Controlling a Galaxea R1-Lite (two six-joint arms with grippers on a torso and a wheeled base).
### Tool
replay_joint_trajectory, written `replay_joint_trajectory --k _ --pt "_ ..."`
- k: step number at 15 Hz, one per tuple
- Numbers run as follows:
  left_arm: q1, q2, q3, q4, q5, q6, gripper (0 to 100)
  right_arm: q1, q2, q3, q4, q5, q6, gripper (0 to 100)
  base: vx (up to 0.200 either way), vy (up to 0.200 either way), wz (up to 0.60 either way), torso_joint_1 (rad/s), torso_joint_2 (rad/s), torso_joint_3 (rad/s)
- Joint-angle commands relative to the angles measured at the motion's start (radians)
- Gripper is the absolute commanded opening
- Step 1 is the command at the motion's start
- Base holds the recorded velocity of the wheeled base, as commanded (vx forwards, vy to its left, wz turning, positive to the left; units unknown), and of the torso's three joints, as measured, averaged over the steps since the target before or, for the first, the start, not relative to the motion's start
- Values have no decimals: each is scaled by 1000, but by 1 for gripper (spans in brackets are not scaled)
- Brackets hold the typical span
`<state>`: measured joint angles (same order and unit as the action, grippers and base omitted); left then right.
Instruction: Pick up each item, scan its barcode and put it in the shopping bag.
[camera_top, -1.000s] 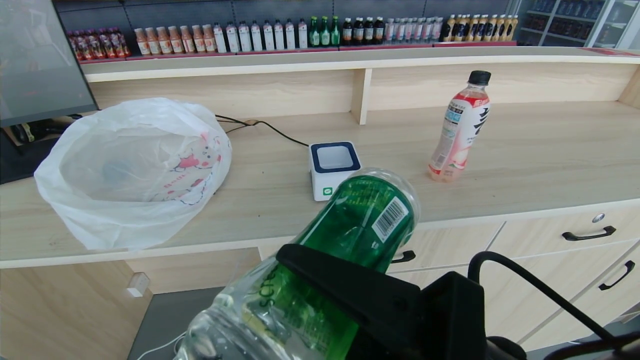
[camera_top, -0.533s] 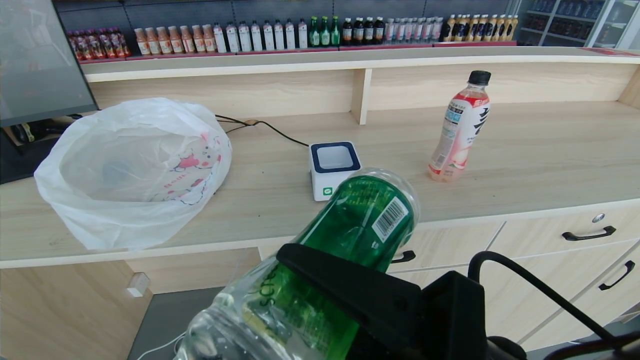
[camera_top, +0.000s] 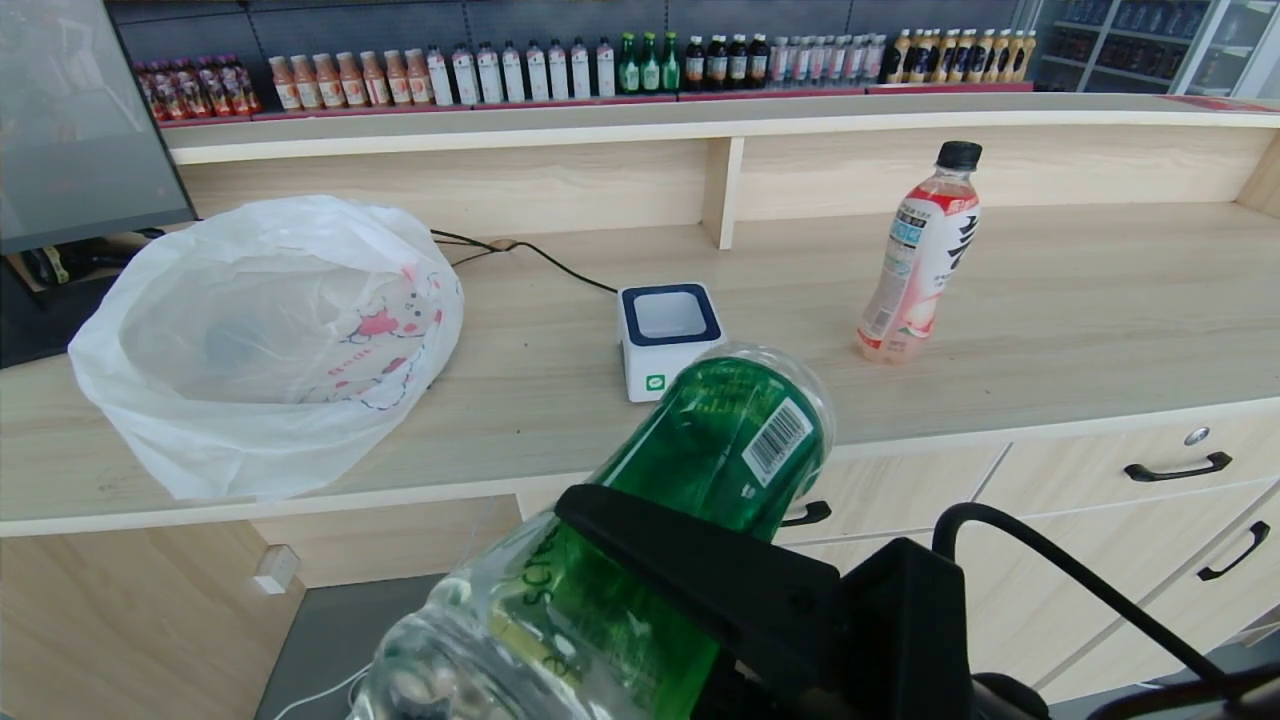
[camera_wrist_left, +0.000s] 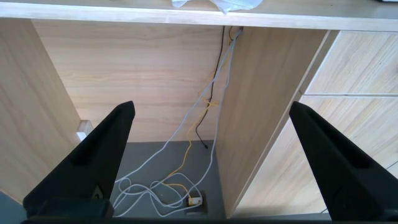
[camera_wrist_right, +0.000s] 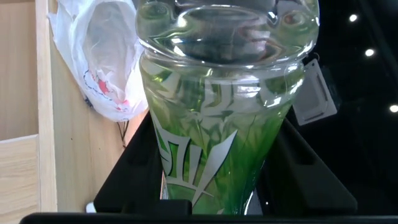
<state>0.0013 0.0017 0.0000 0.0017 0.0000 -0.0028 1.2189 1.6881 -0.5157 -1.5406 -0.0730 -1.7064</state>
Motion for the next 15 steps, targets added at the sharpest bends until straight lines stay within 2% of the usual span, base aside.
replay_joint_trajectory --k 1,8,9,11,14,15 --pt "0 0 0 0 0 0 100 -4 5 5 -3 -2 70 0 0 0 0 0 0 0" --pt "0 0 0 0 0 0 100 -10 36 37 -3 -68 584 0 0 0 0 0 0 0" --pt "0 0 0 0 0 0 100 -16 44 40 4 -73 726 0 0 0 0 0 0 0" --pt "0 0 0 0 0 0 100 -41 58 22 2 -70 855 0 0 0 0 0 0 0" --pt "0 0 0 0 0 0 100 -99 117 -101 17 -68 996 0 0 0 0 0 0 0" --pt "0 0 0 0 0 0 100 -102 142 -158 17 -73 1090 0 0 0 0 0 0 0"
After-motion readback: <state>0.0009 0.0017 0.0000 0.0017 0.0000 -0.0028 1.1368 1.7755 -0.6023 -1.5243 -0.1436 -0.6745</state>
